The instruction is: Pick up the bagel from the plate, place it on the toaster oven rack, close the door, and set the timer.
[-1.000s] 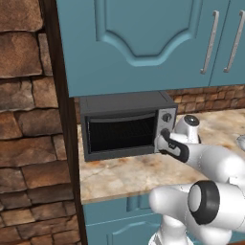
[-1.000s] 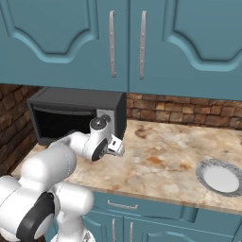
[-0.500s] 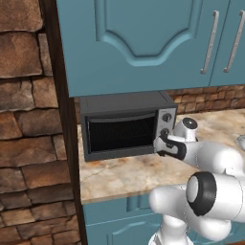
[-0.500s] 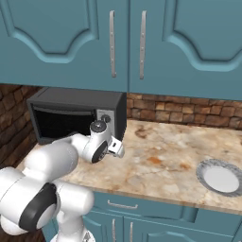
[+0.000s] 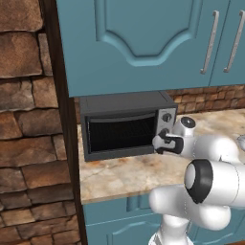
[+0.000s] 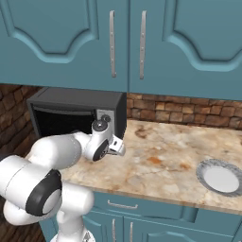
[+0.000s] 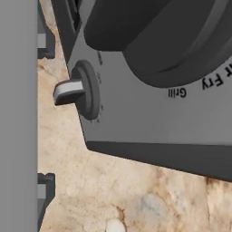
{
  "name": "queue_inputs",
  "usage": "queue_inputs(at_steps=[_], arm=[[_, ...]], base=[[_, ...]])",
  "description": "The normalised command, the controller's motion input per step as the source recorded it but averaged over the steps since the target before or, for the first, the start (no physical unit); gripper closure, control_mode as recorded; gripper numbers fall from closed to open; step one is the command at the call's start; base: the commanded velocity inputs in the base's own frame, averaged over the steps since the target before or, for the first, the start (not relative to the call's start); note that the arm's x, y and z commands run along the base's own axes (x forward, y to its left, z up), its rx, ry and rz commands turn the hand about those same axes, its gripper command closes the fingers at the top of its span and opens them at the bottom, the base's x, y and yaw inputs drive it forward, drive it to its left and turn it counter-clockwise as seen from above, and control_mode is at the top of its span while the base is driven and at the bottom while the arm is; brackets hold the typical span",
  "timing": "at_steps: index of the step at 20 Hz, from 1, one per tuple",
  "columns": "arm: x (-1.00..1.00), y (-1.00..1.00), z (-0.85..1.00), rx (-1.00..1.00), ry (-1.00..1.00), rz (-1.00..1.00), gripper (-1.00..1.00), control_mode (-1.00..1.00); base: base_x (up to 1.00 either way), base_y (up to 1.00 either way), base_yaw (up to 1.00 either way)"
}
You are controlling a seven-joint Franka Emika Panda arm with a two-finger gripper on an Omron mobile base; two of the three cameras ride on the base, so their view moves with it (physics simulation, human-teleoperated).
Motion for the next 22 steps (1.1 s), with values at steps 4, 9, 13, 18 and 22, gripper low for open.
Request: queue_inputs(at_steps=[4,9,13,18,22], arm=[[0.2,-0.1,-0.04,0.0,0.0,0.0,-1.0,-1.0],[0.15,-0.08,-0.07,0.0,0.0,0.0,-1.0,-1.0],[0.1,0.0,-0.14,0.0,0.0,0.0,-1.0,-1.0],[0.08,0.0,-0.14,0.0,0.0,0.0,-1.0,-1.0],[0.09,0.0,-0.26,0.0,0.0,0.0,-1.0,-1.0]], base=[[0.0,0.0,0.0],[0.0,0.0,0.0],[0.0,0.0,0.0],[0.0,0.0,0.0],[0.0,0.0,0.0]])
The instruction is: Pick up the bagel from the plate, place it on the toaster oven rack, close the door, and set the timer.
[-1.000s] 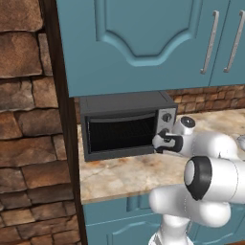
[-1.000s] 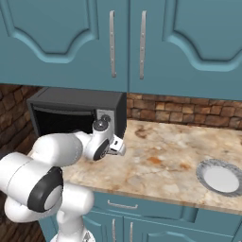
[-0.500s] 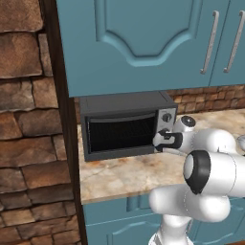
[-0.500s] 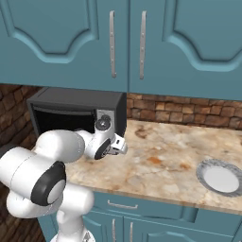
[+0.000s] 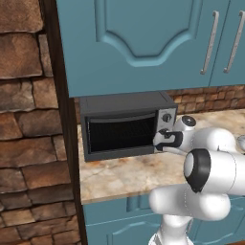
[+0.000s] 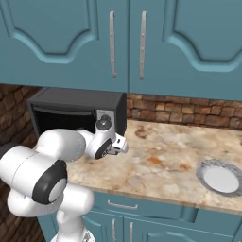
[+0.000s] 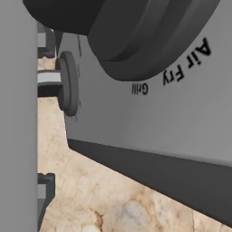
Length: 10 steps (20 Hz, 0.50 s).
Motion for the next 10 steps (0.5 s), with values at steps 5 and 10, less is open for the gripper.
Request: queue_inputs(at_steps=[5,10], arm=[[0.13,-0.04,-0.28,0.0,0.0,0.0,1.0,-1.0],[0.06,-0.17,-0.27,0.0,0.0,0.0,1.0,-1.0]], base=[[0.0,0.0,0.0],[0.0,0.0,0.0]])
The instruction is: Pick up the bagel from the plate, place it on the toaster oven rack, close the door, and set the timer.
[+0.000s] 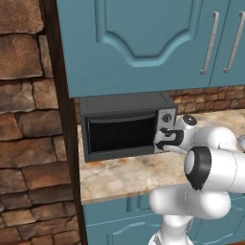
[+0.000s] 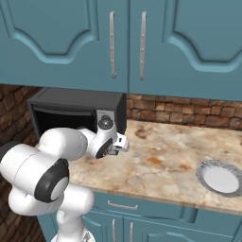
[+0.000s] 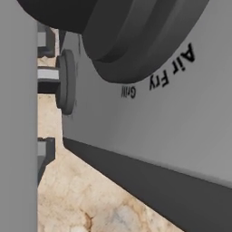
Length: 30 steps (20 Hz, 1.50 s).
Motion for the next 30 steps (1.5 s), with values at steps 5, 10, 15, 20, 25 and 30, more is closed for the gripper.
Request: queue_inputs(at_steps=[5,10,15,20,25,30], arm=[[0.0,-0.38,-0.23,0.02,-0.01,0.0,1.0,-1.0],[0.0,-0.58,-0.2,0.07,0.0,0.0,1.0,-1.0],[0.0,-0.71,-0.22,0.09,-0.01,0.0,1.0,-1.0],[0.0,-0.75,-0.26,0.08,-0.01,0.0,1.0,-1.0],[0.0,-0.76,-0.33,0.07,-0.01,0.0,1.0,-1.0],[0.0,-0.76,-0.42,0.06,-0.02,0.0,1.0,-1.0]], base=[[0.0,0.0,0.0],[0.0,0.0,0.0],[0.0,0.0,0.0],[0.0,0.0,0.0],[0.0,0.0,0.0],[0.0,0.0,0.0]])
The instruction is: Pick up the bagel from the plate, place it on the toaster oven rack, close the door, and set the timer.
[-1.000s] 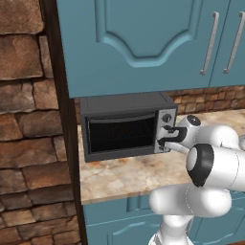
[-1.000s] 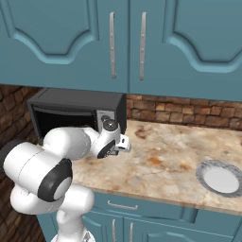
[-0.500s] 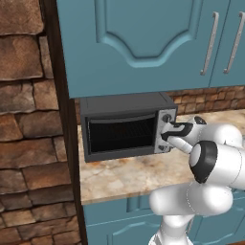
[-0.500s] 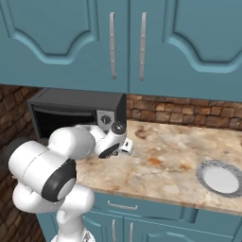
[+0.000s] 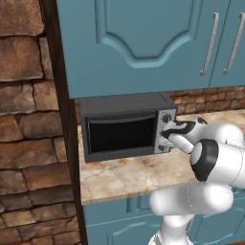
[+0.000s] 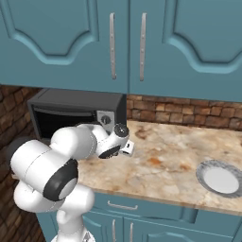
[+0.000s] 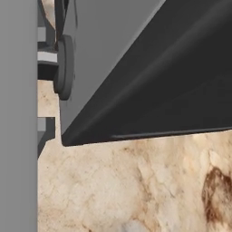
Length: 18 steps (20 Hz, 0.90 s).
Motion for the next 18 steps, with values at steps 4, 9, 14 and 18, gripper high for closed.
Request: queue_inputs(at_steps=[4,9,14,18], arm=[[0.0,-0.81,-0.54,0.06,-0.01,0.0,1.0,-1.0],[-0.01,-0.89,-0.66,0.08,0.0,0.0,1.0,-1.0],[-0.07,-0.97,-0.83,0.09,0.0,0.0,1.0,-1.0],[-0.12,-1.0,-0.81,0.09,0.0,0.0,1.0,-1.0]], base=[[0.0,0.0,0.0],[0.0,0.0,0.0],[0.0,0.0,0.0],[0.0,0.0,0.0]])
